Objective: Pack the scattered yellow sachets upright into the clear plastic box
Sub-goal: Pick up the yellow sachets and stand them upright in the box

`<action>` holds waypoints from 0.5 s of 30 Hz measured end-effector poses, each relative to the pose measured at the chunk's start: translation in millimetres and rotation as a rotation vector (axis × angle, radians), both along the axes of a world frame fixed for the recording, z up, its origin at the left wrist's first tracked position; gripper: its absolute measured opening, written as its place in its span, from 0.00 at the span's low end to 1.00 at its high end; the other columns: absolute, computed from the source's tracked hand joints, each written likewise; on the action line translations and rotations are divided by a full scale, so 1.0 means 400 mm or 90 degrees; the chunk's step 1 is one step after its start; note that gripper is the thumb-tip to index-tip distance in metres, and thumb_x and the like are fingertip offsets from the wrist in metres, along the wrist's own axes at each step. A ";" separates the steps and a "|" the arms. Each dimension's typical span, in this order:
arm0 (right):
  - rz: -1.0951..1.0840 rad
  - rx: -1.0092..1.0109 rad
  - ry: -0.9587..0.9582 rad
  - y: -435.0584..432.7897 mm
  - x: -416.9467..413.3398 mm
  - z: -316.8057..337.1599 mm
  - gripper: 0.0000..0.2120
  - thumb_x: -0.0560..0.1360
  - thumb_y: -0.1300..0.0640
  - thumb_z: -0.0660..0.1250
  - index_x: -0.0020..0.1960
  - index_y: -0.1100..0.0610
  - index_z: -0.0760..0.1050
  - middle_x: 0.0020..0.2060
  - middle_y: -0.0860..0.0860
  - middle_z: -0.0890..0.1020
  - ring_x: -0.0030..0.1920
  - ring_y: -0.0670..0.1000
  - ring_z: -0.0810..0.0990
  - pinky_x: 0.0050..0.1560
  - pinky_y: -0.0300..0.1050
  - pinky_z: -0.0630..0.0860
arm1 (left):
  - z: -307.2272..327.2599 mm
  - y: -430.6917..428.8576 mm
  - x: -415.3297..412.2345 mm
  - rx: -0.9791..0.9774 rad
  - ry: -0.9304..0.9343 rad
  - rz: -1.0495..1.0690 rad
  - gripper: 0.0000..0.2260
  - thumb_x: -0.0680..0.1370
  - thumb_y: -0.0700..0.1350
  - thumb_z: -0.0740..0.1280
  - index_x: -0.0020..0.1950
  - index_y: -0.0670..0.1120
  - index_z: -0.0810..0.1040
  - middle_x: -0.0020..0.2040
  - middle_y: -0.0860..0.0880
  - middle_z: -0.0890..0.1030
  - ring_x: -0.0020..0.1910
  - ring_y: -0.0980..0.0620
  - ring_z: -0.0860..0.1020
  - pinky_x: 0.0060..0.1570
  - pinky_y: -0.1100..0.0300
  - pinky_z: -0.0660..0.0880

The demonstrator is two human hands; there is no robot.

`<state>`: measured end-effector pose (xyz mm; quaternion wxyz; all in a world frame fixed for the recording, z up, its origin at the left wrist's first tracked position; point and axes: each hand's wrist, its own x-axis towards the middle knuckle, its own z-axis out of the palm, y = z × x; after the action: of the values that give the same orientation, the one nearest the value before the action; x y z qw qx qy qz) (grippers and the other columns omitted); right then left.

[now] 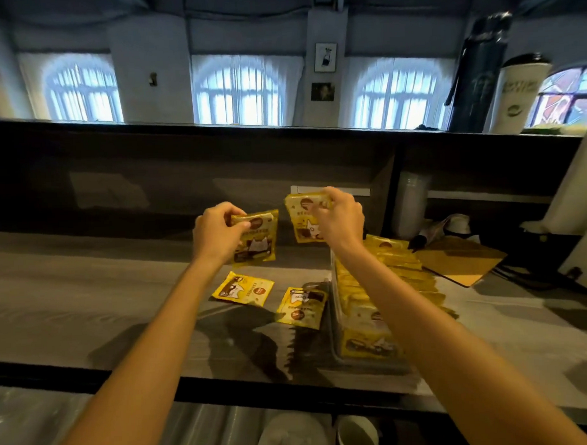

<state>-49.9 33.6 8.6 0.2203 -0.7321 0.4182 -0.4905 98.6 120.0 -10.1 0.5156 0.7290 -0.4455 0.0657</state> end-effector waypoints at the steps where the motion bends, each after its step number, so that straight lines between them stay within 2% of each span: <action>1: -0.022 -0.005 -0.007 -0.018 -0.019 0.005 0.13 0.75 0.56 0.67 0.59 0.54 0.78 0.52 0.54 0.83 0.53 0.54 0.81 0.51 0.53 0.80 | 0.002 -0.021 -0.015 -0.022 0.005 -0.003 0.06 0.75 0.42 0.68 0.51 0.43 0.79 0.50 0.45 0.81 0.49 0.49 0.79 0.42 0.59 0.75; 5: -0.072 0.018 -0.108 -0.079 -0.100 0.020 0.10 0.74 0.52 0.68 0.53 0.55 0.82 0.47 0.53 0.84 0.48 0.51 0.82 0.50 0.51 0.81 | 0.003 -0.118 -0.071 -0.066 0.017 -0.036 0.02 0.76 0.41 0.67 0.47 0.44 0.77 0.49 0.44 0.81 0.50 0.48 0.78 0.40 0.61 0.72; 9: -0.109 0.049 -0.199 -0.150 -0.179 0.027 0.11 0.75 0.55 0.66 0.55 0.58 0.81 0.51 0.54 0.83 0.51 0.52 0.81 0.52 0.50 0.81 | 0.000 -0.217 -0.131 -0.087 0.029 -0.095 0.03 0.77 0.39 0.65 0.49 0.41 0.75 0.51 0.42 0.80 0.53 0.47 0.79 0.33 0.71 0.70; 12: -0.125 0.085 -0.220 -0.204 -0.223 0.016 0.13 0.76 0.57 0.65 0.58 0.60 0.79 0.54 0.56 0.82 0.54 0.53 0.80 0.52 0.49 0.80 | -0.003 -0.285 -0.171 -0.076 0.020 -0.140 0.03 0.78 0.38 0.63 0.49 0.41 0.74 0.53 0.41 0.79 0.54 0.47 0.78 0.33 0.71 0.71; 15: -0.134 0.092 -0.219 -0.249 -0.255 -0.004 0.12 0.77 0.57 0.64 0.57 0.61 0.78 0.54 0.56 0.81 0.55 0.54 0.80 0.51 0.49 0.80 | -0.006 -0.339 -0.201 -0.046 0.006 -0.183 0.04 0.78 0.37 0.62 0.51 0.40 0.74 0.53 0.42 0.79 0.49 0.53 0.75 0.32 0.71 0.69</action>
<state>-151.8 -66.1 6.8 0.2879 -0.5722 0.4828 -0.5972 18.3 -15.6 -12.3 0.5477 0.6387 -0.5404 0.0035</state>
